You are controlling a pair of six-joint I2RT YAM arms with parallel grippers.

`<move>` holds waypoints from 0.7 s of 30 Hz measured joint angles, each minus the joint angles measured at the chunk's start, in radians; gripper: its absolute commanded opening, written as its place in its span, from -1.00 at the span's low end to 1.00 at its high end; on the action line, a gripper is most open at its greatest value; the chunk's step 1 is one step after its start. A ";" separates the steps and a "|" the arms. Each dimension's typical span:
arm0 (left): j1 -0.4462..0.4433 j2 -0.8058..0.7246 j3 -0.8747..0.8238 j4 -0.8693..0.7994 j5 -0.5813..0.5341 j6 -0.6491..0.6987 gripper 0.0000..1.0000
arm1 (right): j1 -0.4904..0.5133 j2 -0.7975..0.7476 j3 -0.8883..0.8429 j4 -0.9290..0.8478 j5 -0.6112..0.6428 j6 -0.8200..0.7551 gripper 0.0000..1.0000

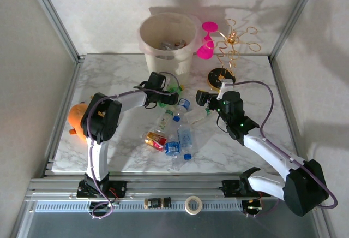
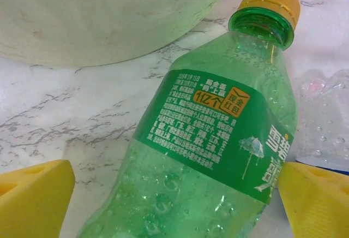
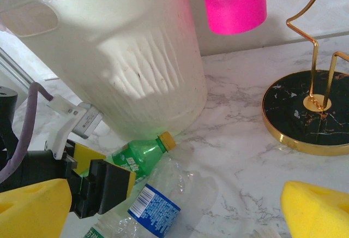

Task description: Put the plastic bottles in the bin

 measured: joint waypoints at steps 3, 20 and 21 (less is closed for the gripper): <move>0.000 0.000 -0.006 0.006 0.003 0.000 0.77 | 0.000 0.000 0.000 0.000 0.000 0.000 0.98; 0.002 0.011 -0.061 0.050 0.022 -0.013 0.56 | 0.000 0.018 0.002 -0.001 0.000 0.000 0.98; 0.002 0.011 -0.064 0.056 0.023 -0.011 0.45 | 0.000 0.021 0.002 -0.001 0.000 0.000 0.98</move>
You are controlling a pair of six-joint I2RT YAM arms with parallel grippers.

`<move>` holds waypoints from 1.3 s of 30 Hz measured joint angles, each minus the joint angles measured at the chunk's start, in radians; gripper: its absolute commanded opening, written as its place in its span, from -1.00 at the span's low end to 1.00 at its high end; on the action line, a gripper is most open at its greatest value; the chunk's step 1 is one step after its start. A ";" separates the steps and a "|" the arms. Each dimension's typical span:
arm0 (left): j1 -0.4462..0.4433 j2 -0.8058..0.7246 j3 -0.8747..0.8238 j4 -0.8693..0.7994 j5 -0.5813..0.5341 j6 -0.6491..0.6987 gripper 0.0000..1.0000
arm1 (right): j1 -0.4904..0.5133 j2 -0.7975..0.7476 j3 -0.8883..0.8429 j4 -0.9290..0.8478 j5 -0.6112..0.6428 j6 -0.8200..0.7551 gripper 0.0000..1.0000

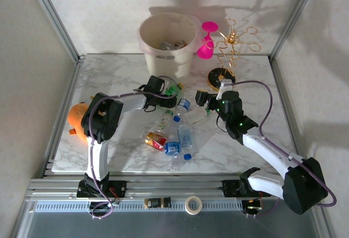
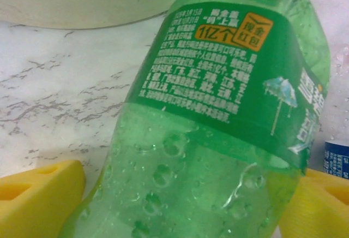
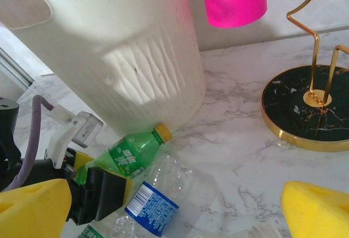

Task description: Put the plastic bottles in the bin

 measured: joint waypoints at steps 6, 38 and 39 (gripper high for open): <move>-0.006 -0.020 -0.040 0.036 0.031 -0.012 0.18 | 0.000 0.003 0.000 0.000 0.000 0.000 0.98; -0.067 -0.709 -0.286 0.220 0.046 -0.219 0.02 | 0.000 0.183 0.004 0.055 0.049 0.119 0.98; -0.067 -0.699 -0.256 0.216 0.030 -0.227 0.02 | 0.000 0.183 0.004 0.054 0.049 0.121 0.98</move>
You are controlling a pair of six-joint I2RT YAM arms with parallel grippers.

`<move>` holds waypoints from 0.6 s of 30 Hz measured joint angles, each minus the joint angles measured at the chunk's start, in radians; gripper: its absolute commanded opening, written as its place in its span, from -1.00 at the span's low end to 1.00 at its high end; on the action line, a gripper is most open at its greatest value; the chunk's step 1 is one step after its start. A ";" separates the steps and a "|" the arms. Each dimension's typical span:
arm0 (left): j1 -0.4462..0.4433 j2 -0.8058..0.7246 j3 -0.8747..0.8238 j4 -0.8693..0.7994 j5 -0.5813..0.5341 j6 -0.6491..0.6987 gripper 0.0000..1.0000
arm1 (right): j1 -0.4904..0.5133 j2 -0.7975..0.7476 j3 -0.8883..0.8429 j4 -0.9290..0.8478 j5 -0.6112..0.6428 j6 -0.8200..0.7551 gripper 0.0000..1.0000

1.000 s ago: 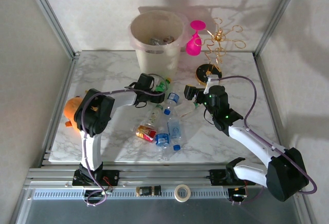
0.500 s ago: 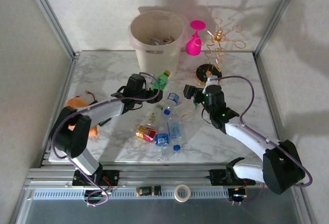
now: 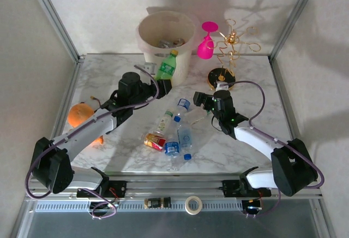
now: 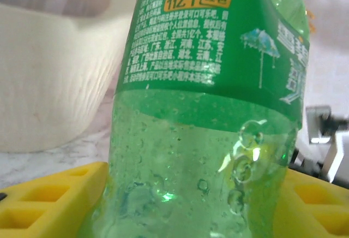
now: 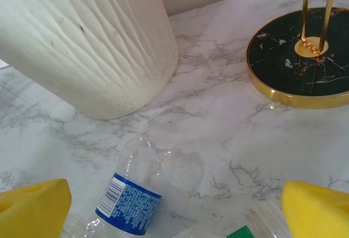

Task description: Put the plastic bottles in the bin

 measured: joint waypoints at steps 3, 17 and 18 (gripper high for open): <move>0.002 0.051 0.107 -0.009 -0.043 -0.011 0.01 | 0.000 0.000 0.000 0.000 0.000 0.000 0.98; 0.116 0.532 0.795 -0.234 -0.164 -0.009 0.03 | 0.000 -0.107 -0.049 -0.035 0.032 -0.009 0.98; 0.124 0.574 0.858 -0.266 -0.167 -0.006 0.03 | -0.001 -0.114 -0.053 -0.036 0.034 -0.011 0.98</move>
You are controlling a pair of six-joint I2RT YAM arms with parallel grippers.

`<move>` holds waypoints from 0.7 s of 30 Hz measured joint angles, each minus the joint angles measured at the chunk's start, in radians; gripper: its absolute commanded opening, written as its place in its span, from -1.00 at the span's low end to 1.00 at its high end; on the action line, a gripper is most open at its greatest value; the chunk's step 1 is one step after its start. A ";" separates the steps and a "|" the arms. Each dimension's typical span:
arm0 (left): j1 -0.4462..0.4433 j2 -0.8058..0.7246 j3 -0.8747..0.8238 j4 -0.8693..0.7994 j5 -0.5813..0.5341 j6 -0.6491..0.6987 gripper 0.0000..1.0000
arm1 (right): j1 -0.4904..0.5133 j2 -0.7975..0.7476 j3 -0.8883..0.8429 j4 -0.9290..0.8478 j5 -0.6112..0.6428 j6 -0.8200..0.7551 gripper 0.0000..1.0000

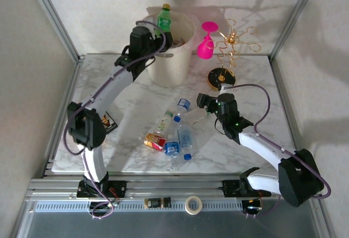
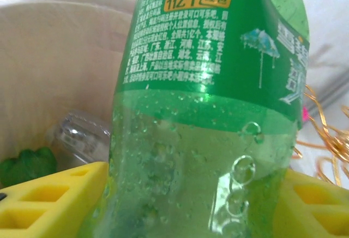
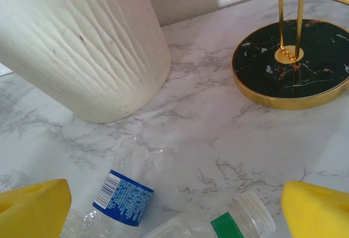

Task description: Put the plastic bottles in the bin

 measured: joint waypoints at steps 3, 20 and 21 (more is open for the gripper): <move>0.016 0.118 0.175 -0.076 -0.018 0.005 0.04 | 0.000 -0.007 -0.002 -0.016 0.011 -0.003 0.97; 0.018 0.275 0.390 -0.211 -0.005 0.019 0.99 | 0.000 -0.013 -0.002 -0.043 0.022 -0.004 0.98; 0.018 0.274 0.390 -0.211 -0.002 0.019 0.99 | 0.000 -0.013 -0.002 -0.043 0.022 -0.003 0.98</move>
